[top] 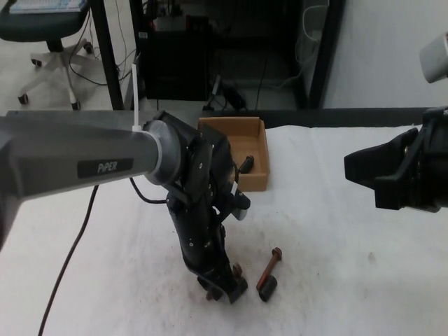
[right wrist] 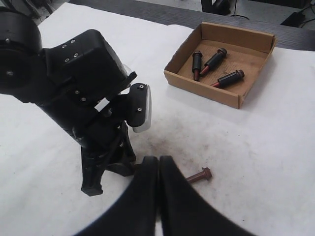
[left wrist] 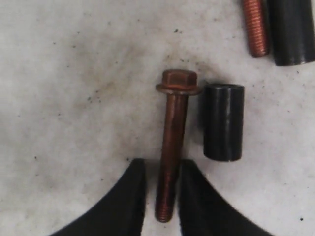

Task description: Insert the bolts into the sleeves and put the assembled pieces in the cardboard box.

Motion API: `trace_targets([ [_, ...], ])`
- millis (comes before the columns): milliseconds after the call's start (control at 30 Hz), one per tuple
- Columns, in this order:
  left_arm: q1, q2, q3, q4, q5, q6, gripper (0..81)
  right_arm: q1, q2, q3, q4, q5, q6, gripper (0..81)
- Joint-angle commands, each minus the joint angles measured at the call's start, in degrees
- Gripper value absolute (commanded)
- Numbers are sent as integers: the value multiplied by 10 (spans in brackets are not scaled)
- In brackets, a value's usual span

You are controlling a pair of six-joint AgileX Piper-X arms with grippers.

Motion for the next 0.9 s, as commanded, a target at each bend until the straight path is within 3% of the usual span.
trace_targets([
  [0, -3, 12, 1, -3, -6, -5, 2, -2, -1, 3, -7, -2, -5, 8],
  [133, 2, 12, -1, -12, -54, -37, 3, -2, -1, 3, -7, -2, -5, 8],
  [567, 53, 12, -1, 9, -68, -61, 3, -2, -1, 3, -7, -2, -5, 8],
  [767, 59, 12, -4, 37, -65, -11, 2, -2, -1, 3, -7, -2, -5, 8],
  [867, 59, 11, -12, 50, -41, -9, 81, -2, -1, 3, -7, -2, -5, 8],
])
